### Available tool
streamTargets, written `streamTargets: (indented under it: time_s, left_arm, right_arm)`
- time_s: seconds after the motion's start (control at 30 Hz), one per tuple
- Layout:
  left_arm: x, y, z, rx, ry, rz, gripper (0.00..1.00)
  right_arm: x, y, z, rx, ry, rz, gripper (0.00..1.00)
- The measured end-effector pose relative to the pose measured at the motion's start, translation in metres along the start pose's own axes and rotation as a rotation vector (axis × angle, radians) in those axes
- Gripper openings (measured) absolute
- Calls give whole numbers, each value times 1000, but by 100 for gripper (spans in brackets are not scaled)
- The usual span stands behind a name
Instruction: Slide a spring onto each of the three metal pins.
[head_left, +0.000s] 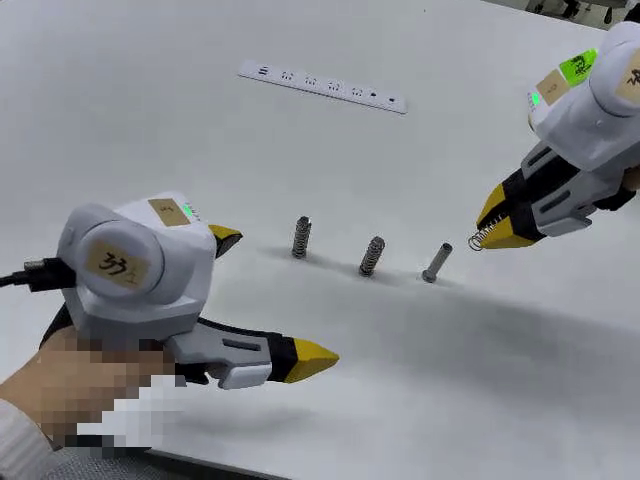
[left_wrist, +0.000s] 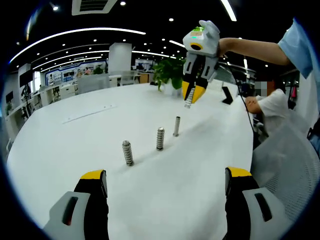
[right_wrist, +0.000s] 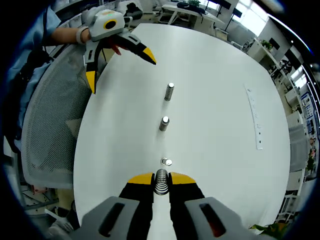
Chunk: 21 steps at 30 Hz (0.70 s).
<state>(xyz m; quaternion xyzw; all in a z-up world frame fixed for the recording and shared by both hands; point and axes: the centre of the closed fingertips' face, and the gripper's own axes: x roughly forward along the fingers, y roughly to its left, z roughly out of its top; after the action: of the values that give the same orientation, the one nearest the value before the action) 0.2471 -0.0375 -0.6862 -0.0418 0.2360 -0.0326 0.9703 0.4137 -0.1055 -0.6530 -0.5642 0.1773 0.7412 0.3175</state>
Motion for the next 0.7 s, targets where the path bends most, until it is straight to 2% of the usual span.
streamTargets:
  time_s: [0.23,0.7]
  left_arm:
    - [0,0,1,-7,-2,3,100]
    - [1,3,0,-9,7,9,100]
  right_arm:
    - [9,-12,3,-40,38,11,12]
    - [26,-7,6,-90,84,38,13]
